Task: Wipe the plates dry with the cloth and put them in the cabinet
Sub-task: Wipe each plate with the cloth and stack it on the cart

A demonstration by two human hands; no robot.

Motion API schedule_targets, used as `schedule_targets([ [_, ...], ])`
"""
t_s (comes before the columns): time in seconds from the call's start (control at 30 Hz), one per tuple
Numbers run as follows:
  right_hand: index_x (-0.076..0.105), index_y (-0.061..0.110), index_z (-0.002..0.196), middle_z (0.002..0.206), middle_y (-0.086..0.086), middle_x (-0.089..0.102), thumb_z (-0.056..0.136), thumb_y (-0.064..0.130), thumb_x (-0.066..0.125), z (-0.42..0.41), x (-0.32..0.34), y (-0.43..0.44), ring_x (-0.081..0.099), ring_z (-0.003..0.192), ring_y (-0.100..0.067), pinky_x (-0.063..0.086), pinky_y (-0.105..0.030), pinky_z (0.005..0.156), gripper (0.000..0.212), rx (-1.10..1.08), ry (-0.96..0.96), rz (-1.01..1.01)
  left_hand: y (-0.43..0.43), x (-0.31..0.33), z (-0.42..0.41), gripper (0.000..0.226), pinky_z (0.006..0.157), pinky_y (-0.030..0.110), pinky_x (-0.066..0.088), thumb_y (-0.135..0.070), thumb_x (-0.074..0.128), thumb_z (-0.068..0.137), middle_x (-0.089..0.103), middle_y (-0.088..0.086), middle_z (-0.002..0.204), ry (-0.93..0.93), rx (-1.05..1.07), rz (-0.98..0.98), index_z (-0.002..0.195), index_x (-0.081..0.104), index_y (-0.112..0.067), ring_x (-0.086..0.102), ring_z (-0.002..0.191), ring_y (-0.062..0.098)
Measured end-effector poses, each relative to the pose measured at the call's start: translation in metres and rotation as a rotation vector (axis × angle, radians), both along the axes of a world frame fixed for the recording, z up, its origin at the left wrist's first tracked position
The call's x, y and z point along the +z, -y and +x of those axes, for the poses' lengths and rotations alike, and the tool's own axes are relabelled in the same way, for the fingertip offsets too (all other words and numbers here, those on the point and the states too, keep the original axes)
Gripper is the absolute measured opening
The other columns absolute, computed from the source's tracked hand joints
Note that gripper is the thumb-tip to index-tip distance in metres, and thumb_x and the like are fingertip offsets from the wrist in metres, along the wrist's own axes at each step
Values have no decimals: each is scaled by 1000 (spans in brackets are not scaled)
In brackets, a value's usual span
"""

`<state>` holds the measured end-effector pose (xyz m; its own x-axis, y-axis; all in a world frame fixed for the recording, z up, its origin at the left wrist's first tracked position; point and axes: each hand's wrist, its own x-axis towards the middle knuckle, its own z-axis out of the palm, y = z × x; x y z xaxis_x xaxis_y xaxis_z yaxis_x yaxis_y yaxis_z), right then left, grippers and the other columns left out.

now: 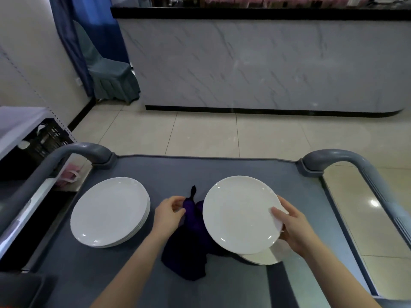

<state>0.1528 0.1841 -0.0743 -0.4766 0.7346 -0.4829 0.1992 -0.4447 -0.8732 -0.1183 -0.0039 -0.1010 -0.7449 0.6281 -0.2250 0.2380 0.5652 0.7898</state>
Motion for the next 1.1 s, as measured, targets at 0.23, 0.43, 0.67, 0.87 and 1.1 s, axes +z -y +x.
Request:
schedule_targets([
  [0.23,68,45,119,108,-1,75,96,15,60,-1,-11,2,69,90,-29,58,-38,64,39,27,12,-22,-21,-30,-22,46,110,29,29,-16,61,95,46,7,135,-53,-281,-229,141,52,-21,40,129,26],
  [0.43,67,40,122,111,-5,74,95,15,62,-2,-13,4,69,94,-34,57,-41,68,37,11,26,-25,-29,-31,-24,4,88,22,35,-23,66,92,52,-3,106,-32,-259,-149,92,62,-23,47,106,18],
  [0.67,69,46,115,106,1,75,95,16,62,-11,-1,6,73,84,-23,59,-39,65,38,42,-7,14,-15,17,-30,13,88,46,53,-13,69,89,65,-6,88,145,-12,230,87,60,-23,60,84,17],
  [0.87,70,48,113,108,3,74,96,16,61,-27,13,15,71,87,-22,57,-34,61,37,48,-76,62,-9,77,-32,23,90,32,53,-17,70,86,66,-21,101,-114,113,399,97,63,-35,59,96,-5],
  [1.1,71,49,106,99,6,76,97,13,57,-47,26,30,71,88,-25,57,-33,58,40,-13,-145,81,-28,112,19,33,87,11,43,-9,75,80,64,-16,108,-346,-84,522,105,64,-28,57,99,-4],
])
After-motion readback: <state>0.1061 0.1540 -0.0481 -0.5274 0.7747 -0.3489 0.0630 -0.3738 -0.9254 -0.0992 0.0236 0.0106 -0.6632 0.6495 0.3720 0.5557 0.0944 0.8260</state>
